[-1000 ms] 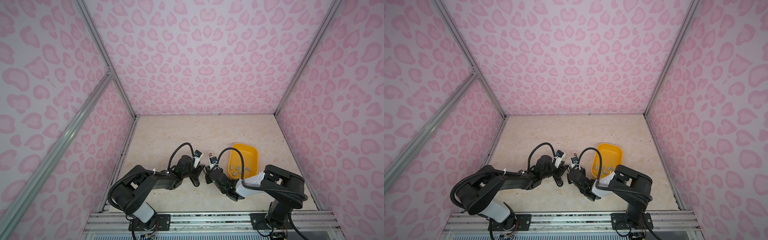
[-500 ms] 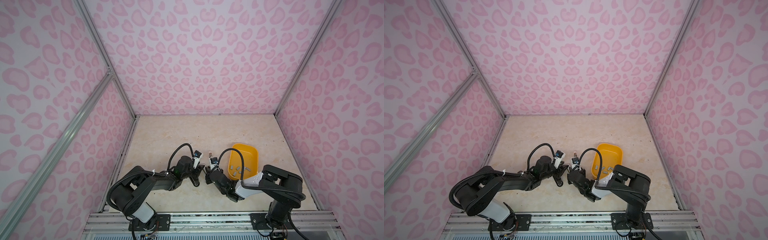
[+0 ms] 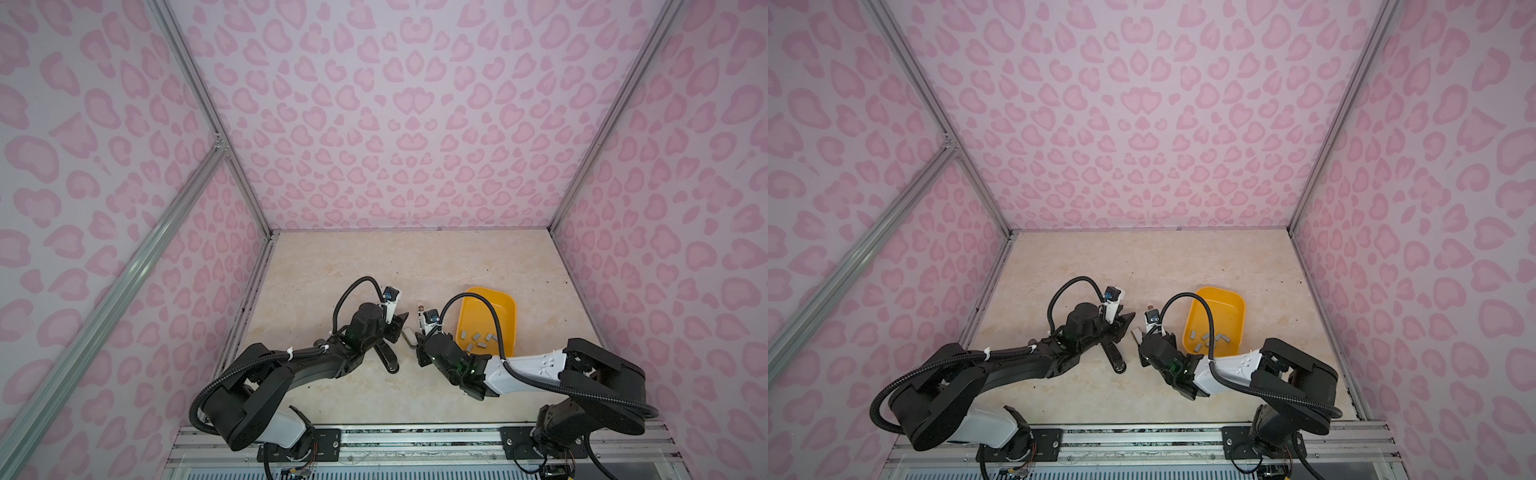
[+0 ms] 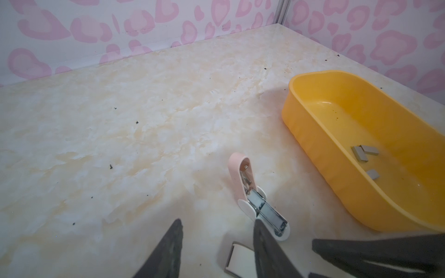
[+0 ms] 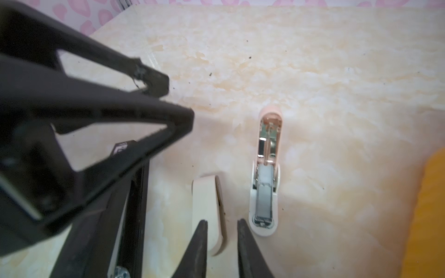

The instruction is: Load the staples into the stapler

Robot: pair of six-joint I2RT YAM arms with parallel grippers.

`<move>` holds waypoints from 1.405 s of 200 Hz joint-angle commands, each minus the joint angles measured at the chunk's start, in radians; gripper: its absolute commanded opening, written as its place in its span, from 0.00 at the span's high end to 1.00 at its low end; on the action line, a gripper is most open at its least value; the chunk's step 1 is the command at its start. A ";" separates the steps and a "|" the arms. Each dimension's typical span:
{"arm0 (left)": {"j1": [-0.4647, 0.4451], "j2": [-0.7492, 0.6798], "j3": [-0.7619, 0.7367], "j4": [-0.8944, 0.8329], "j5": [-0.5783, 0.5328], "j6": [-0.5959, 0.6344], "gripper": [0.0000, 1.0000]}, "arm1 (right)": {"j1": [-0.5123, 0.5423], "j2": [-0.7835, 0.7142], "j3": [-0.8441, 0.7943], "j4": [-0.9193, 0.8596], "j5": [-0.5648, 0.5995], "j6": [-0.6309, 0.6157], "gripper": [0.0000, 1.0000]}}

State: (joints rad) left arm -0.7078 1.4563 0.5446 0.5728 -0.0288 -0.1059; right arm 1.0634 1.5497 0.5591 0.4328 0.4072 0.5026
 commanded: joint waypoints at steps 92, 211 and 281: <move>0.011 -0.091 0.003 0.003 -0.138 -0.094 0.35 | -0.029 0.008 -0.130 -0.022 0.063 0.118 0.68; 0.029 -0.144 -0.031 0.004 -0.178 -0.133 0.31 | -0.085 0.089 -0.157 0.116 0.019 0.065 0.35; 0.082 -0.088 0.018 -0.039 -0.084 -0.161 0.31 | -0.074 0.205 -0.066 0.123 -0.006 0.027 0.41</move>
State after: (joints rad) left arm -0.6373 1.3567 0.5419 0.5457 -0.1596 -0.2543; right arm 0.9874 1.7199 0.4732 0.5972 0.4446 0.5350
